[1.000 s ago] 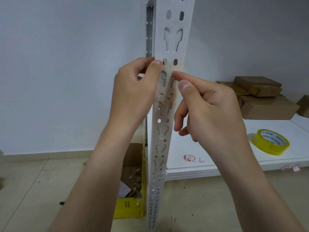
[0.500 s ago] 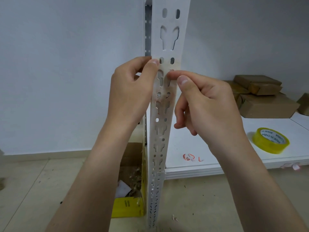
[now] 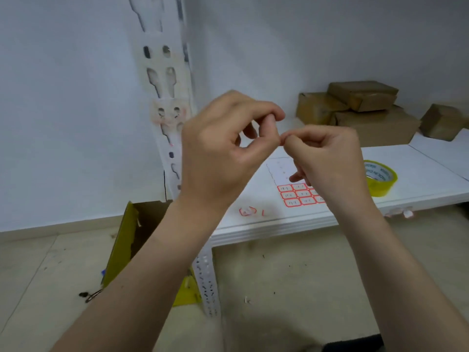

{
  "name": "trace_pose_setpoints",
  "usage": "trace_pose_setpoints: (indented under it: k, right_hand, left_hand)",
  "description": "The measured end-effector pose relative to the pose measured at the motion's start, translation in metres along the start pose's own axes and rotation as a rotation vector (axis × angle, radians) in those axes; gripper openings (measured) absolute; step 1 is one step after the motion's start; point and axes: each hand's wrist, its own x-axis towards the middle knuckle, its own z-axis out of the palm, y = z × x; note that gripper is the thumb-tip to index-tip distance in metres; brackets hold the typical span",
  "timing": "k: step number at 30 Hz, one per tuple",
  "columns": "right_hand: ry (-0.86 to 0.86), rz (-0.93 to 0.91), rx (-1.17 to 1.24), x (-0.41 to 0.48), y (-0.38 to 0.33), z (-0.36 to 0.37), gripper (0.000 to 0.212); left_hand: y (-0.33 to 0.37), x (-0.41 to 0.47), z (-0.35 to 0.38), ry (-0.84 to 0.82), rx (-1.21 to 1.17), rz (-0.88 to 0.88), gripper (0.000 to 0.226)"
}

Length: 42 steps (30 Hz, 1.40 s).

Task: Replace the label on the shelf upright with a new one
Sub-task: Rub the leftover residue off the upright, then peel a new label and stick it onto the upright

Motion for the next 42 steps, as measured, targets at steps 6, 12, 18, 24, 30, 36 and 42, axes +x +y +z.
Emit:
trace_pose_setpoints:
  k: [6,12,18,24,30,36,42]
  right_hand:
    - [-0.031,0.101,-0.177,0.017,0.083,-0.042,0.009]
    - [-0.082,0.149,-0.400,0.037,0.156,-0.065,0.031]
    - [-0.421,0.037,-0.607,0.036,0.172,-0.049,0.039]
    - [-0.648,-0.109,-0.767,0.013,0.181,-0.062,0.074]
    - [-0.278,-0.332,-0.588,0.011,0.184,-0.069,0.011]
    - [0.105,-0.518,-0.287,0.016,0.156,-0.061,0.013]
    - [0.058,-0.698,-0.295,0.018,0.151,-0.063,0.019]
  left_hand:
    - [-0.009,-0.034,0.067,-0.333,-0.078,-0.410,0.013]
    - [-0.020,-0.052,0.111,-0.613,-0.024,-0.726,0.008]
    - [-0.024,-0.063,0.127,-0.752,0.095,-0.912,0.054]
    - [-0.020,-0.071,0.127,-0.845,0.042,-1.021,0.055]
    - [-0.023,-0.070,0.120,-0.885,0.019,-1.190,0.054]
    - [-0.024,-0.062,0.119,-0.740,-0.474,-1.554,0.049]
    - [-0.034,-0.053,0.118,-0.386,-0.719,-1.635,0.015]
